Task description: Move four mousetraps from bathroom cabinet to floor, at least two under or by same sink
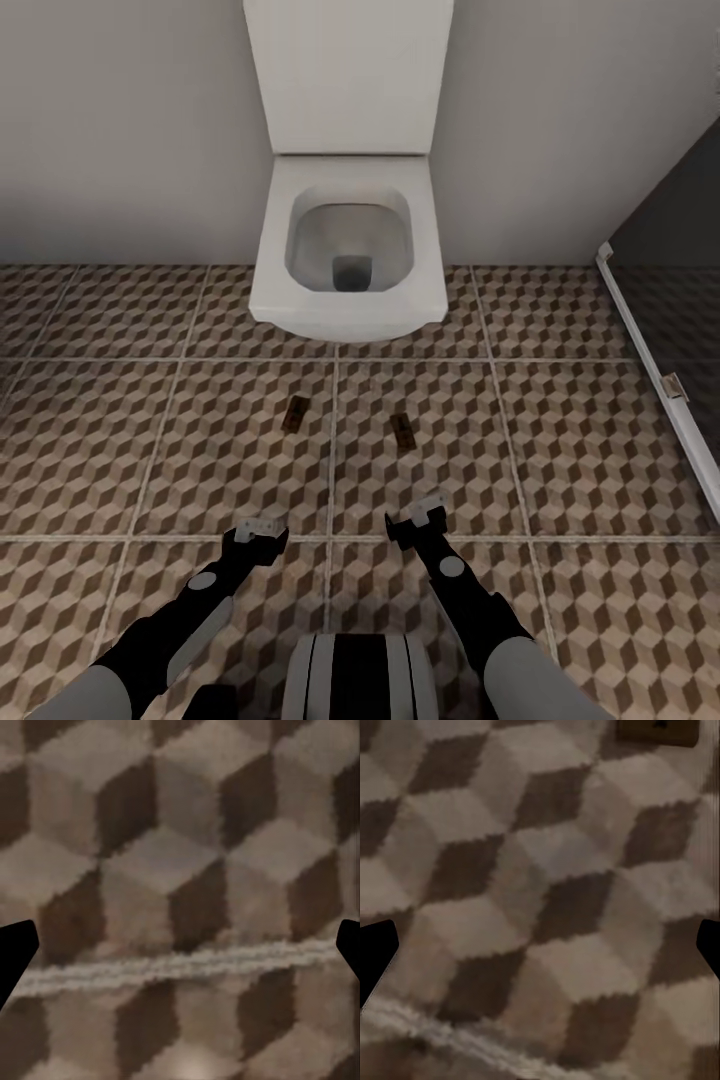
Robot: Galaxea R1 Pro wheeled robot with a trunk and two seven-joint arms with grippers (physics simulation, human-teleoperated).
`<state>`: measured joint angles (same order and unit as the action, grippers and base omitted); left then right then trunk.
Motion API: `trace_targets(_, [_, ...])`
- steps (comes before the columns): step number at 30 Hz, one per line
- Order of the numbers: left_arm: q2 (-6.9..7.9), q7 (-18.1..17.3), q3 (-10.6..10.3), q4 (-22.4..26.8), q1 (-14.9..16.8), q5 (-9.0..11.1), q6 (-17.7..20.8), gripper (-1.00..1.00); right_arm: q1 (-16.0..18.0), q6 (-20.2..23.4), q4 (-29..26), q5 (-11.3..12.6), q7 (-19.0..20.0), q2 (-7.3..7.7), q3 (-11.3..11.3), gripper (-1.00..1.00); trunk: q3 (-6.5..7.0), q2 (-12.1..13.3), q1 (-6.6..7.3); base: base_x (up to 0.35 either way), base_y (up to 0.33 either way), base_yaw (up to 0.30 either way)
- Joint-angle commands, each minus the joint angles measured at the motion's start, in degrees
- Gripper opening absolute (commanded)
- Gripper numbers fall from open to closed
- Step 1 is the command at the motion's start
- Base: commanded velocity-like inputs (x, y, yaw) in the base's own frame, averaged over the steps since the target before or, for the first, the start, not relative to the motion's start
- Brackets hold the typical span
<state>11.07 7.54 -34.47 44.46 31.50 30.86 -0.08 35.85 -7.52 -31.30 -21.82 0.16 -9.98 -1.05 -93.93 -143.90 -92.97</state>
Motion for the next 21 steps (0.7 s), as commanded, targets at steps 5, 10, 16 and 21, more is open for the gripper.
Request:
trace_targets(5, [0.09,0.5,-0.4,0.1,0.1,0.5,0.0,1.0,0.0,-0.1,0.0,-0.4,0.0,-0.01,0.1,1.0,1.09,0.1,0.13,0.0,0.0,0.0])
trace_targets(10, [0.09,0.5,-0.4,0.1,0.1,0.5,0.0,1.0,0.0,-0.1,0.0,-0.4,0.0,-0.01,0.1,1.0,2.19,0.1,0.26,0.0,0.0,0.0])
trace_targets(16, [0.09,0.5,-0.4,0.1,0.1,0.5,0.0,1.0,0.0,-0.1,0.0,-0.4,0.0,-0.01,0.1,1.0,3.52,0.2,0.42,0.0,0.0,0.0])
trace_targets(21, [0.08,0.5,-0.4,0.0,0.0,0.5,0.0,1.0,0.0,-0.1,0.0,-0.4,0.0,-0.01,0.1,1.0,4.63,0.3,0.55,0.0,0.0,0.0])
